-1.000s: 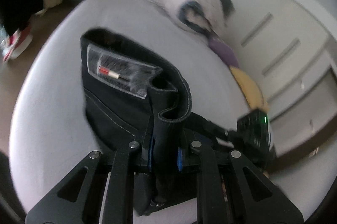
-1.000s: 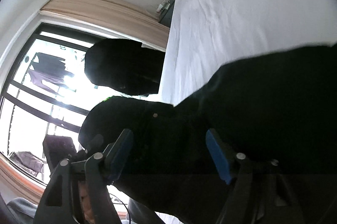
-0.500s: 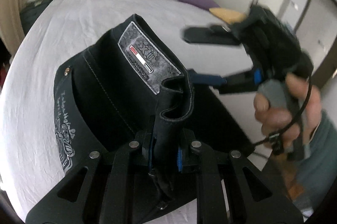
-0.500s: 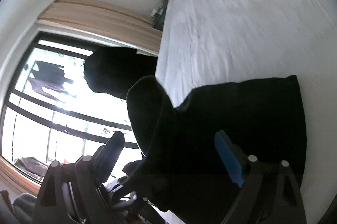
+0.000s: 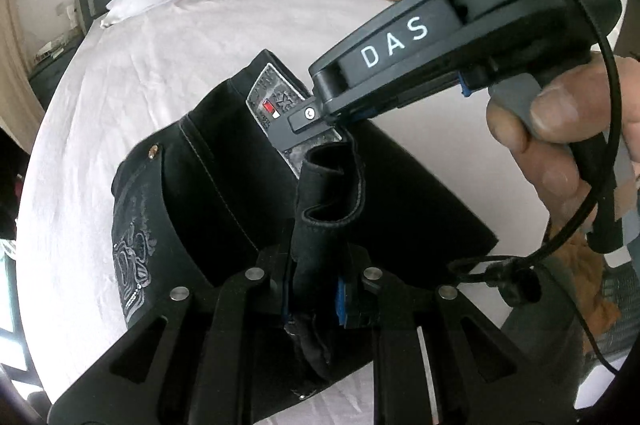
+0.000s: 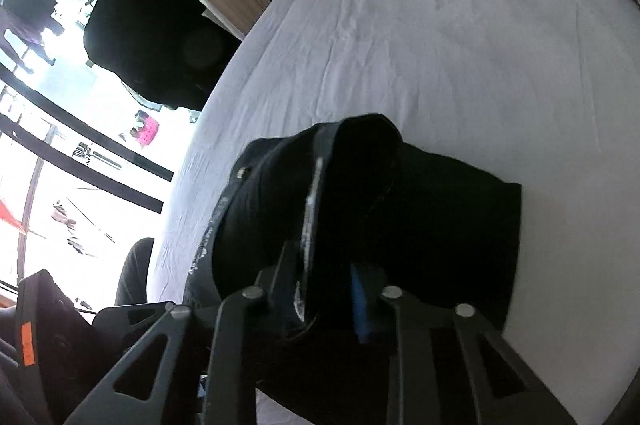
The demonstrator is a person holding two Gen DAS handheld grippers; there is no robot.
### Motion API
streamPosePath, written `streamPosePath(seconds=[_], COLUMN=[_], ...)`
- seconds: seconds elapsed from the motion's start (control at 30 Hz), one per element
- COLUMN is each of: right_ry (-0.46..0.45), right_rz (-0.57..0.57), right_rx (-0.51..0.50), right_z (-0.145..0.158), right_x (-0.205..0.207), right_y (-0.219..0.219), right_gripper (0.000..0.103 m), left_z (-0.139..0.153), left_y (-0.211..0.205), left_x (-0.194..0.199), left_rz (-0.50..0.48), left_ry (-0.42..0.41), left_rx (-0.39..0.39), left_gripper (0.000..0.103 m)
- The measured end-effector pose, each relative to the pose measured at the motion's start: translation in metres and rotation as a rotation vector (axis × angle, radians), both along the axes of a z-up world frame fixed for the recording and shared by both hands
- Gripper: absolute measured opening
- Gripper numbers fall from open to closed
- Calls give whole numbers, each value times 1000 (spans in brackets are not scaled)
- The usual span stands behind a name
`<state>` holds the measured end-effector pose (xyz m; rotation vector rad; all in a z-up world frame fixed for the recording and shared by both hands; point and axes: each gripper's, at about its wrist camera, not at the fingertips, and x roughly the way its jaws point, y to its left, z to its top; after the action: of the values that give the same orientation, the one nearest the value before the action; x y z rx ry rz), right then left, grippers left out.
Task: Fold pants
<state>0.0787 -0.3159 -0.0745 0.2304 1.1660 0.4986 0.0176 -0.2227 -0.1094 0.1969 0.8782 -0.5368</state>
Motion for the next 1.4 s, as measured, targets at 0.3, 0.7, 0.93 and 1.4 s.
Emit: streamPosePath(seconds=[0.3,0.7,0.93,1.4], right_ry=[-19,22,33,-11], right_rz=[-34,-121,-151,-290], right_rx=[46,126,160,273], right_z=[-4,-50,-76,-75], right_x=[2,-8,-14,-46], right_y=[-39,-83,-90,-129], right_gripper=[14,14,14,43], left_z=[2,-34,-51,1], left_y=[-52,-104,-117,-3], left_x=[9,9,4,-5], left_rz=[-78,-143,-156,-52], left_ry=[-2,29,18,29], left_rx=[10,46,59,-215], left_gripper=[14,14,14,75])
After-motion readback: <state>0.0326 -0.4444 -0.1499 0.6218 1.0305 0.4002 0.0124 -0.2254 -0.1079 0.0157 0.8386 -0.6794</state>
